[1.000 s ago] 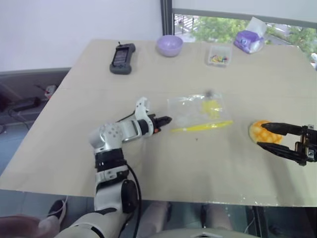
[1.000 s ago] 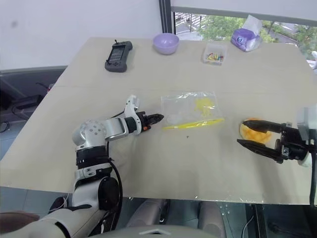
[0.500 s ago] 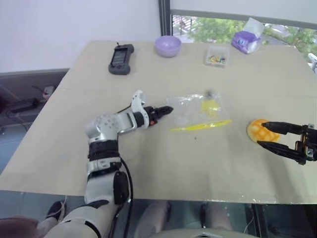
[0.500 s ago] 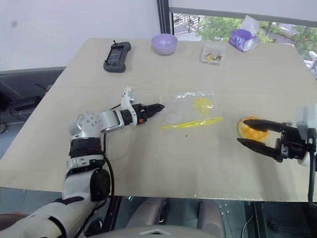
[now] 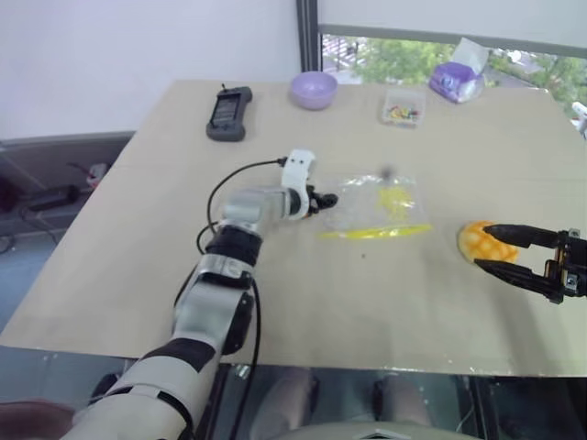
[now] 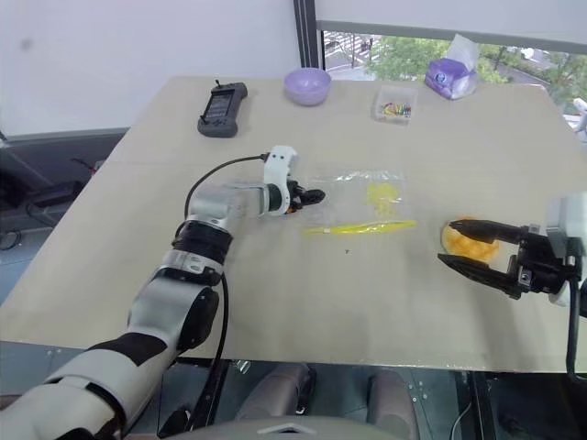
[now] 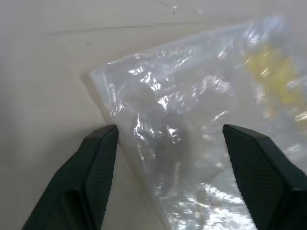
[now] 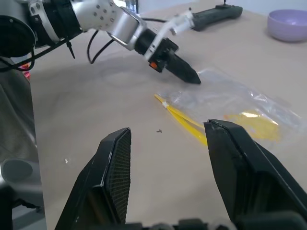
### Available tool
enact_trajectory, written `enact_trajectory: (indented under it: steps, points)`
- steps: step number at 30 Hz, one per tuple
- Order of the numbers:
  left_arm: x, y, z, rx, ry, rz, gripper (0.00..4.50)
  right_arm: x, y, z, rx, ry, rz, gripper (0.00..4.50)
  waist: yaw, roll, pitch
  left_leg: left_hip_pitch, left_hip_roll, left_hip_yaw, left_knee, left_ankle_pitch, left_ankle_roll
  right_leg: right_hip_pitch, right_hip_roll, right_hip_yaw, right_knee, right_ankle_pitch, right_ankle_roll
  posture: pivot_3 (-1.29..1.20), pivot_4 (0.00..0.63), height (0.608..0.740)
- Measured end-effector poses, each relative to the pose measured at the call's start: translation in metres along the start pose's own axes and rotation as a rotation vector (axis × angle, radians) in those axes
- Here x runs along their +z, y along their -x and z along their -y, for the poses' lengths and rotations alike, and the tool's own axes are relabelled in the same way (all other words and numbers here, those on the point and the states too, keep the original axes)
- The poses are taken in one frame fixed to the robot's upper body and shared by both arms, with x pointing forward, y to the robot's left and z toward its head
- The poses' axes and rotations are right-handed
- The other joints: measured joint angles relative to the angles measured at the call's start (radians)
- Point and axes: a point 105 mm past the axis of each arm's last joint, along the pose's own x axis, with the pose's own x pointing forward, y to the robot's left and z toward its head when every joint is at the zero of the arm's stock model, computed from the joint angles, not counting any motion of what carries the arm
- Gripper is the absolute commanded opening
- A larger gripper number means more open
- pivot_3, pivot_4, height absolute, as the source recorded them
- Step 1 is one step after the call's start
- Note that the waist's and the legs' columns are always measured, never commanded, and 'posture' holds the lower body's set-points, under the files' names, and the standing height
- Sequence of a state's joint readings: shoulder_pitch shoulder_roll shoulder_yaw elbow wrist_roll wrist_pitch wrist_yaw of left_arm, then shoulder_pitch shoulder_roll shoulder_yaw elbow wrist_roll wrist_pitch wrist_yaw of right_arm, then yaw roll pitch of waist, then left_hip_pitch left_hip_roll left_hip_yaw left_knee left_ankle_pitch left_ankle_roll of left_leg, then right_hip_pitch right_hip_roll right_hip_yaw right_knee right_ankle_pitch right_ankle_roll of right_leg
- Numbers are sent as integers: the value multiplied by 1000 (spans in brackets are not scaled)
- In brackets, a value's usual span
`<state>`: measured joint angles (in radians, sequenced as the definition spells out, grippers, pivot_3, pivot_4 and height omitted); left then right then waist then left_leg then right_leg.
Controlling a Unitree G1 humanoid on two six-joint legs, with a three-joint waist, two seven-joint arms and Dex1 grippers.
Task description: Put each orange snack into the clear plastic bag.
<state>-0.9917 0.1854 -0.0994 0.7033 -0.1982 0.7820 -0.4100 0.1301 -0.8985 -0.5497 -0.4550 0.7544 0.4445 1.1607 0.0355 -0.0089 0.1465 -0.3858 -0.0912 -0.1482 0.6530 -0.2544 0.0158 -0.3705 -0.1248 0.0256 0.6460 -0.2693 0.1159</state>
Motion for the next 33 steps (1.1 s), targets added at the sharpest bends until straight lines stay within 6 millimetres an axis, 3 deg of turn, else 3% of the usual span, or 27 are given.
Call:
enact_trajectory:
  steps: [4, 5, 10, 16, 24, 29, 33]
  points:
    - [-3, -5, -3, 83, -123, -27, 193, 0, 0, 0, -3, 2, 1, 2637, 1, 1, 0, 6, 1, 1, -1, 0, 0, 7, 0, 0, -1, -3, 4, 0, 150, 740]
    - [-4, -5, -4, 94, -125, -30, 77, 0, 0, 0, -3, 2, 1, 2637, 1, 1, -1, 6, 1, 0, -1, 0, 0, 7, 0, 0, -1, -3, 4, 0, 150, 740]
    - [-8, -6, -5, 120, -87, -23, 77, 0, 0, 0, -4, 2, 1, 2637, 2, 2, -2, 7, 1, -1, -1, 0, 0, 7, 0, 0, -1, -3, 4, 0, 150, 740]
    - [-9, 2, -4, 31, 187, 105, 77, 1, -1, 1, -2, 8, 5, 2637, -5, 3, -2, 5, 4, -1, -1, 0, 0, 6, 0, -1, -1, -1, 2, 0, 150, 740]
    - [-17, 20, 26, -224, 660, 53, 77, -4, -12, 3, 2, 28, -24, 2637, -5, -6, 4, -11, 4, -2, 2, 3, -4, -9, 0, -1, -1, 0, 0, 0, 150, 740]
    - [-17, 28, 37, -280, 816, 8, 77, -13, -16, 5, -10, 59, -92, 2637, -7, -9, 7, -12, 4, -2, 2, 2, -4, -9, 0, -1, -2, 0, 0, 0, 150, 740]
    - [-5, 36, 46, -332, 888, 5, 77, -26, -19, 15, -54, 104, -180, 2637, -10, -14, 11, -12, 4, -2, 2, 3, -5, -9, 0, -1, -1, 0, 0, 0, 150, 740]
